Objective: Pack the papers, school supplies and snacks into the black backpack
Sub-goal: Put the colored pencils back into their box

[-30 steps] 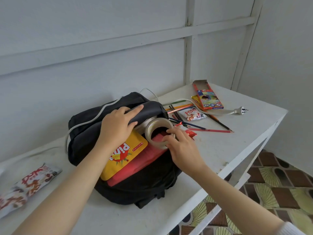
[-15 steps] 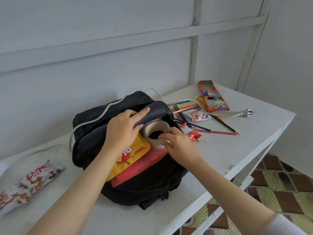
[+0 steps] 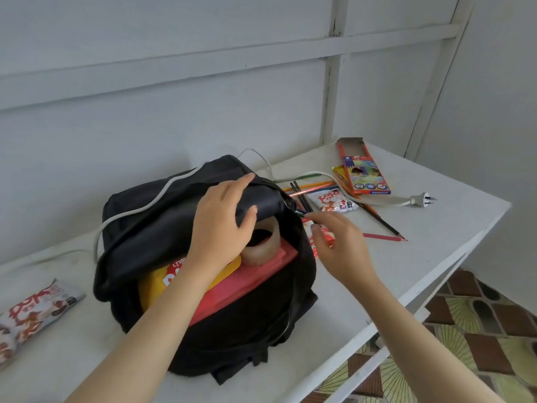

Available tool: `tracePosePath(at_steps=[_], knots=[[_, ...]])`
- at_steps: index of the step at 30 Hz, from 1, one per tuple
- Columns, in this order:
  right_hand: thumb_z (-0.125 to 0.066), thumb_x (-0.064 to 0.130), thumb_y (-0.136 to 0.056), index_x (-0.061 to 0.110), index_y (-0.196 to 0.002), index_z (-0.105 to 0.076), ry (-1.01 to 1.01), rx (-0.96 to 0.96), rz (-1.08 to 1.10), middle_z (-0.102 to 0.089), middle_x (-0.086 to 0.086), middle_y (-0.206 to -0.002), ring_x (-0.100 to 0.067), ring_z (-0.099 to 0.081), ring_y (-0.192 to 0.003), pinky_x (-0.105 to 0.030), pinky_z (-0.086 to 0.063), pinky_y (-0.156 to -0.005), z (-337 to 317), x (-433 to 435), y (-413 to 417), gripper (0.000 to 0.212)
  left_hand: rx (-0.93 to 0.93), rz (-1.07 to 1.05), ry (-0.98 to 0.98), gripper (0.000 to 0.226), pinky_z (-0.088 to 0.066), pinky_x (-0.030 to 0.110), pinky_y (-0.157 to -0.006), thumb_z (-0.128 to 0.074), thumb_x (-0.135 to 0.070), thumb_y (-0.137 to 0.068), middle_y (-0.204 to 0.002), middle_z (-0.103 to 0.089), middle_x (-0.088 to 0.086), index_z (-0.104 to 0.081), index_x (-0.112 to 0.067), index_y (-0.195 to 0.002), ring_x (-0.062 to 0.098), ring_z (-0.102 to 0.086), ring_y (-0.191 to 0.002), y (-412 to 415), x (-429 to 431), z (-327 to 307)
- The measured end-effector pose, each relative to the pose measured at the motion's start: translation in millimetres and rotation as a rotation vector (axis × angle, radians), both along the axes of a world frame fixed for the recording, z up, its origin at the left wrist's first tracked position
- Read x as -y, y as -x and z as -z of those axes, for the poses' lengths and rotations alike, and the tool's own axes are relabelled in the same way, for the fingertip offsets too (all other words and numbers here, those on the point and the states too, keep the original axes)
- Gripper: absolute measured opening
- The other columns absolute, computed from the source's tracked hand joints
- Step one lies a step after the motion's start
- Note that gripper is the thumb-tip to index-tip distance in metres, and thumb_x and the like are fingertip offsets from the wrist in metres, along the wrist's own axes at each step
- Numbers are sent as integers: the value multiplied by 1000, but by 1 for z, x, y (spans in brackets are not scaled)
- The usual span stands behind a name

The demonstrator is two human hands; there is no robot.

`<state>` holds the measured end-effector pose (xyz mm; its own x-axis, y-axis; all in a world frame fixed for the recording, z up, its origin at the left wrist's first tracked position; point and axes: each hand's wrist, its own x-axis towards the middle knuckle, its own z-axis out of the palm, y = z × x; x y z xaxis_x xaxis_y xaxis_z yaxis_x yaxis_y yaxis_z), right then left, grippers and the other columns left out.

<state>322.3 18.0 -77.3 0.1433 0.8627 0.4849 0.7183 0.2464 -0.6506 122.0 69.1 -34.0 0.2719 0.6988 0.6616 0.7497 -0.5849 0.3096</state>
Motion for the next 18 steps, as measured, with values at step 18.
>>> tracePosePath(at_steps=[18], knots=[[-57,26,-90,8,-132,-46,549,-148,342,-56,-12,-126,-28,-53,-112,-32,-41,-81,-1,-148,-211,47,55,55,415,38,-38,10,-89,-57,-19,-88,-115,-56,-12,-56,-31,-124,0,-49,-107,-151,13,45]])
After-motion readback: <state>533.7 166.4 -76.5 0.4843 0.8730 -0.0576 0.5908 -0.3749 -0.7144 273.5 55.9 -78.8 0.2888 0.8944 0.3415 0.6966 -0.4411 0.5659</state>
